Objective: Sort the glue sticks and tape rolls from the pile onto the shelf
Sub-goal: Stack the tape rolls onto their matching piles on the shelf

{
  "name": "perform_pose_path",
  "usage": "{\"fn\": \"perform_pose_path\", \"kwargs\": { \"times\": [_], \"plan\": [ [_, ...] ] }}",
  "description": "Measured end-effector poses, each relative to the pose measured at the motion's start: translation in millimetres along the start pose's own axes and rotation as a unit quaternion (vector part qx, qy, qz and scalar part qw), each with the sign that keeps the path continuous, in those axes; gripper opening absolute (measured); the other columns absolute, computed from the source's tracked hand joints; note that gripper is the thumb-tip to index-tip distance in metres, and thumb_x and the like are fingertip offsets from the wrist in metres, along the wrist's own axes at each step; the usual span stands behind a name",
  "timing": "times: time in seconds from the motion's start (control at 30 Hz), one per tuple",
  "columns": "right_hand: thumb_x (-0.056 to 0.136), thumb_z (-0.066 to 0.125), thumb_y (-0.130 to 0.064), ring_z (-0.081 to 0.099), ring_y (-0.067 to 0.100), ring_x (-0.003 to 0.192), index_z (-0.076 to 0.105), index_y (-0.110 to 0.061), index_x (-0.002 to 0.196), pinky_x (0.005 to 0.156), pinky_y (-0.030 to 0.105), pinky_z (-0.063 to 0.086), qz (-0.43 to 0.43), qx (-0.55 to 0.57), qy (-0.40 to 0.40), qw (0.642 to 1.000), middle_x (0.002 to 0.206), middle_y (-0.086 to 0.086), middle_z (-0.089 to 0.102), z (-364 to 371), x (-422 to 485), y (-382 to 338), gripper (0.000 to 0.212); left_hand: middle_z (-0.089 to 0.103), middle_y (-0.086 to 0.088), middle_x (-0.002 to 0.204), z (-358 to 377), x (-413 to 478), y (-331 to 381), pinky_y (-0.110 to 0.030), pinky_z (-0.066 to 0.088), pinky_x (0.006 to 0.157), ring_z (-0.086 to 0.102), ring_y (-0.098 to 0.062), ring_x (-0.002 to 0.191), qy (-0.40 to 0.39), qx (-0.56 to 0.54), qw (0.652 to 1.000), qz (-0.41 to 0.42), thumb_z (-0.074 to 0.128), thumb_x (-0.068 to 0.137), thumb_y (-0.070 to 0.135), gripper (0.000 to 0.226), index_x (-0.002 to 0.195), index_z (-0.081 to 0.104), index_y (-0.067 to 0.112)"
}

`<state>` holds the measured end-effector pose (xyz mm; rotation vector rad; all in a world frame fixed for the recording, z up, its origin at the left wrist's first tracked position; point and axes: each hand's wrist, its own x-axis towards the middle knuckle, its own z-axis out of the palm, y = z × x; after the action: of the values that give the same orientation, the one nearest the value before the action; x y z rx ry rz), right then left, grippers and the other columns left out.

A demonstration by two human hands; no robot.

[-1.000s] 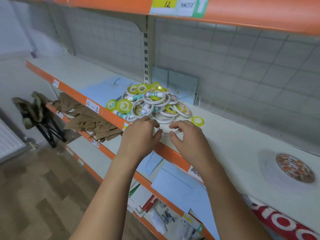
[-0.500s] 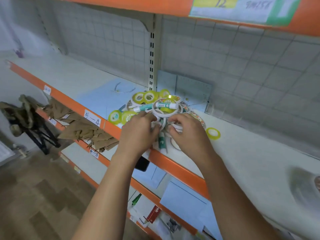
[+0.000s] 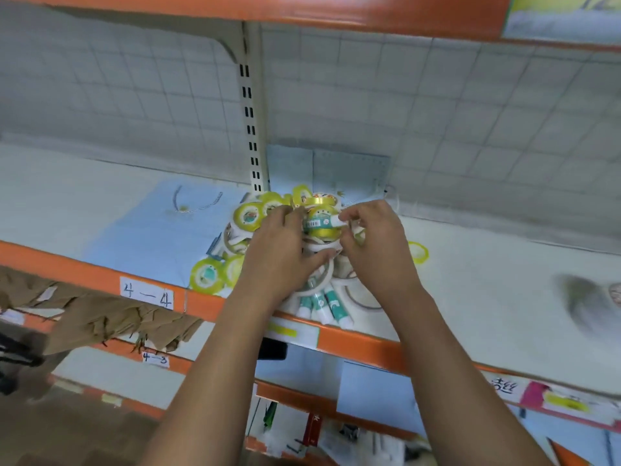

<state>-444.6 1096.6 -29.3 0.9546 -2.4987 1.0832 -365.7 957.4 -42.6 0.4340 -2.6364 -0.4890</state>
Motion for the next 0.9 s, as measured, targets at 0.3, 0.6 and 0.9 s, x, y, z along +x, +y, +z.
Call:
{"fn": "perform_pose_path", "kwargs": {
  "times": [0.3, 0.6, 0.9],
  "plan": [
    [0.094, 0.059, -0.020, 0.050, 0.029, 0.104, 0.067, -0.021, 0.121, 0.092, 0.029, 0.033, -0.013, -0.115, -0.082, 0.990, 0.114, 0.009, 0.055, 11.8, 21.4, -4.9, 0.028, 0.045, -0.015, 0.141, 5.4, 8.2, -6.7, -0.042, 0.035, 0.106, 0.041, -0.031, 0.129, -0.011, -0.031, 0.999, 0.019, 0.061, 0.064, 0.073, 0.110, 0.146, 0.034, 0.005],
    [0.095, 0.057, -0.014, 0.052, 0.029, 0.108, 0.065, -0.010, 0.117, 0.098, 0.035, 0.039, -0.002, -0.077, -0.010, 0.997, 0.115, 0.011, 0.058, -12.6, 21.9, 1.2, 0.023, 0.046, -0.010, 0.141, 18.6, 25.4, -1.4, -0.038, 0.034, 0.105, 0.040, -0.028, 0.129, 0.008, -0.026, 0.999, 0.036, 0.069, 0.072, 0.065, 0.099, 0.146, 0.034, 0.008],
    [0.094, 0.057, -0.009, 0.057, 0.022, 0.098, 0.054, -0.011, 0.126, 0.079, 0.021, 0.039, 0.051, -0.029, 0.011, 0.998, 0.109, 0.008, 0.060, -19.0, 5.6, 17.6, 0.032, 0.039, -0.006, 0.133, 5.0, 31.2, 8.4, -0.034, 0.028, 0.107, 0.027, -0.022, 0.130, 0.016, -0.090, 0.995, 0.027, 0.076, 0.063, 0.063, 0.101, 0.143, 0.039, 0.015]
  ]
}}
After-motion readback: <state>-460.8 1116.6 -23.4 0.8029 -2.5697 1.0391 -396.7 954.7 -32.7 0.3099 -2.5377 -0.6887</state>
